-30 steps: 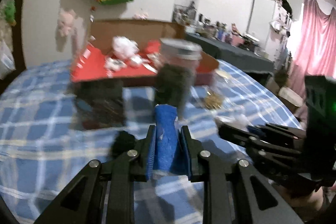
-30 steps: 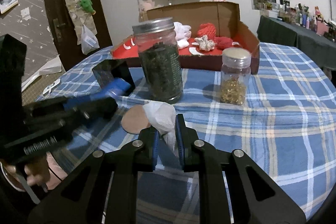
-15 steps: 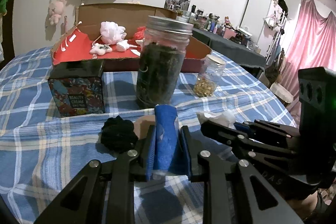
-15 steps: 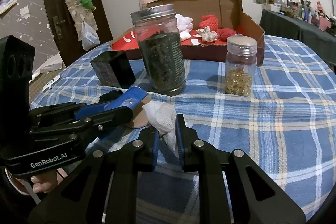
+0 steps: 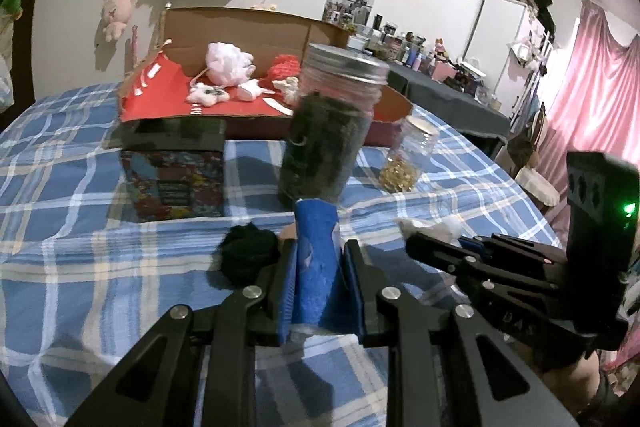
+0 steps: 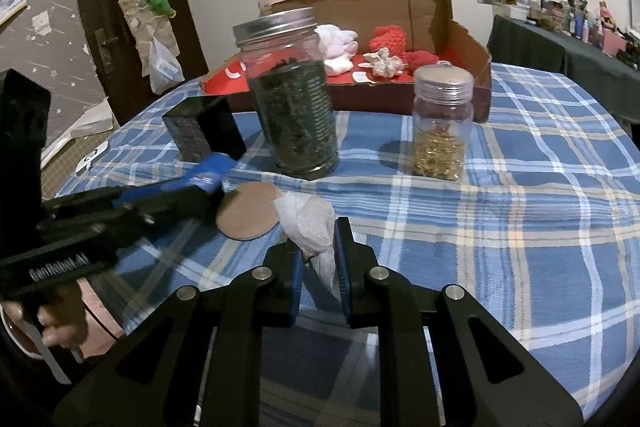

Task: Organize soft objects
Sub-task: 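Lift both items and carry them toward the red-lined box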

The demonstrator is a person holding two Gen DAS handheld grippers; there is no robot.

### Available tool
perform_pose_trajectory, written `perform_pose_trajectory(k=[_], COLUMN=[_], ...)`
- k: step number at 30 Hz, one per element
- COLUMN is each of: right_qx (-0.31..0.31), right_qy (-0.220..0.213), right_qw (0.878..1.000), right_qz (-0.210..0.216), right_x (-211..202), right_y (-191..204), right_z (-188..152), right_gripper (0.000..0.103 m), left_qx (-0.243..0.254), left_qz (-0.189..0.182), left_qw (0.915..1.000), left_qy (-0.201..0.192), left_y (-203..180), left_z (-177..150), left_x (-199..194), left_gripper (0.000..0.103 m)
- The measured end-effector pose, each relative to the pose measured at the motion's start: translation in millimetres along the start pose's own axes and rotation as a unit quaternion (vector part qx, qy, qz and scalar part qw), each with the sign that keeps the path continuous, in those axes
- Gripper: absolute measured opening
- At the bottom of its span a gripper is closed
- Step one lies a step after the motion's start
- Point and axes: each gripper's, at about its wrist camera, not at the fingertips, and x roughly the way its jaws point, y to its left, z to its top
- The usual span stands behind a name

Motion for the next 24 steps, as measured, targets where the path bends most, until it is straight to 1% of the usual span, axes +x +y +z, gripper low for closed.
perform_pose_trajectory(k=[5,12,17,22,24], right_qx=[0.012,0.025,0.038,0.041,0.043], right_qy=[0.005,0.011,0.018,0.025,0.03], right_qw=[1.0,0.999,0.999,0.998,0.997], right_qz=[-0.005,-0.025,-0.034,-0.047,-0.051], right_x=[-3,-5,-6,-4,-3], right_y=[-10,-27,-40,-49,-53], right_z=[1,1,2,4,5], right_gripper=[0.014,0.014,0.014,0.014,0.014], left_qx=[-0.016,-0.04,-0.056,-0.073,-0.075], left_qz=[0.009,0.023,0.044,0.061,0.073], left_qw=[0.9998,0.9989,0.9974,0.9955,0.9945], left_qy=[-0.007,-0.007,-0.006,-0.001,0.002], left_y=[17,41,60,80,87], left_z=[4,3,3,5,5], left_x=[-16,-32,-39,-40,-38], left_gripper=[0.024,0.024,0.024,0.024,0.024])
